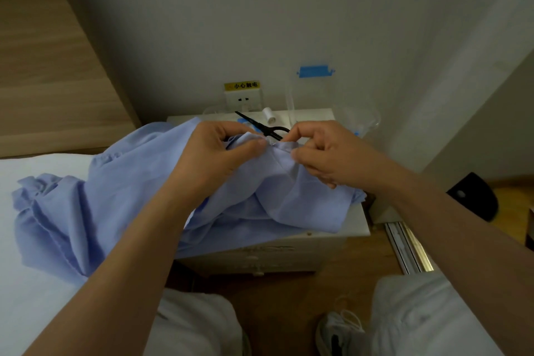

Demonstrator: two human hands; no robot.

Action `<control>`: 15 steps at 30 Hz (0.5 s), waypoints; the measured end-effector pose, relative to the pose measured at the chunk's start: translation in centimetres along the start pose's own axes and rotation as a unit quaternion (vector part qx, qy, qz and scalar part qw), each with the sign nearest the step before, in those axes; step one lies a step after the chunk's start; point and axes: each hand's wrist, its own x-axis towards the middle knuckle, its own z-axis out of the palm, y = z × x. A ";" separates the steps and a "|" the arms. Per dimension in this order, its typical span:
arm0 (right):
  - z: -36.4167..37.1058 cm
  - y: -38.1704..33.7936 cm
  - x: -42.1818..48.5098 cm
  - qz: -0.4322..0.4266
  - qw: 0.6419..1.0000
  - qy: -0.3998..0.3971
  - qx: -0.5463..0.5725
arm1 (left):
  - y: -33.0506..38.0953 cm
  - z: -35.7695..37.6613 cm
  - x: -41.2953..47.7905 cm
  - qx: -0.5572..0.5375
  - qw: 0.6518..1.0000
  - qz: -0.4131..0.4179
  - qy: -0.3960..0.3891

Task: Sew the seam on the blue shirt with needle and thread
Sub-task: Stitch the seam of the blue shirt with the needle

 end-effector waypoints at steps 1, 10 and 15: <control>0.0 0.0 0.0 -0.005 1.000 0.005 0.000 | 0.0 0.0 0.0 -0.003 1.000 -0.006 0.005; -0.3 0.2 0.1 -0.004 0.998 -0.008 0.058 | 0.1 -0.4 -0.2 -0.117 0.987 -0.107 -0.028; -0.5 0.1 -0.1 -0.010 0.996 -0.022 0.089 | 0.6 -0.5 -0.2 -0.179 0.972 -0.129 -0.077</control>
